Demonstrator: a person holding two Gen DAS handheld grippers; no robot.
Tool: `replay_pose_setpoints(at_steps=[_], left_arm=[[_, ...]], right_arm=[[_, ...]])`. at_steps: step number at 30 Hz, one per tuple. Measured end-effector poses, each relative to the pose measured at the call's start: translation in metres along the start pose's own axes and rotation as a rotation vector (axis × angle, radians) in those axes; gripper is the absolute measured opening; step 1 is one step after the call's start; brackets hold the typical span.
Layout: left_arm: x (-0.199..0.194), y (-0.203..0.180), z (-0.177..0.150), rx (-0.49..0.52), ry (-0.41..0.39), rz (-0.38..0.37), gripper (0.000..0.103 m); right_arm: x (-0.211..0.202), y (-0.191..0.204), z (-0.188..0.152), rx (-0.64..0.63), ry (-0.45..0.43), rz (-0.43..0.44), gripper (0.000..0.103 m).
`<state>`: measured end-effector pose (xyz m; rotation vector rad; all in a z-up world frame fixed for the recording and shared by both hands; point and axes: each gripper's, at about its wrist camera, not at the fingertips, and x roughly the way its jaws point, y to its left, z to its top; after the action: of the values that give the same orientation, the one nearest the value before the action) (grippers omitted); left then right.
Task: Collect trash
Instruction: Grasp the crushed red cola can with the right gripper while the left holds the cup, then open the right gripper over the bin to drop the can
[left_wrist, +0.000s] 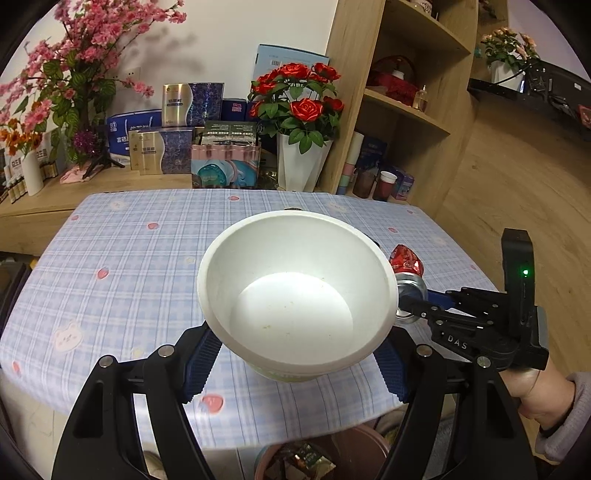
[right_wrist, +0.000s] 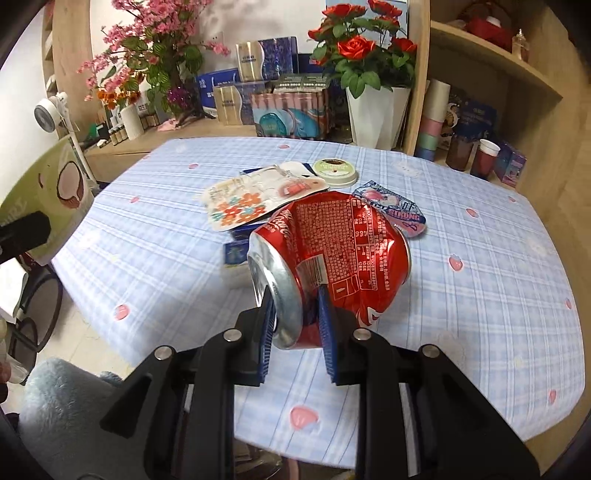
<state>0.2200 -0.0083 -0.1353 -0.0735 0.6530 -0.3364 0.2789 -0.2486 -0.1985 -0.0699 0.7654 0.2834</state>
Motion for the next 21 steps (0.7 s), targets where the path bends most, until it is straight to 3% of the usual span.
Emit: replay_pose_setpoints(at_steps=[9,21], left_arm=[[-0.051,-0.012,-0.027,0.008,-0.024,0.0,0.073],[-0.088,-0.015,-0.06,-0.008,-0.023,-0.012,0.073]], right_arm=[[-0.042,0.025,-0.031,-0.006,-0.006,0.026,0.026],[-0.062,0.053,-0.08,-0.008,0.078,0.089,0.026]])
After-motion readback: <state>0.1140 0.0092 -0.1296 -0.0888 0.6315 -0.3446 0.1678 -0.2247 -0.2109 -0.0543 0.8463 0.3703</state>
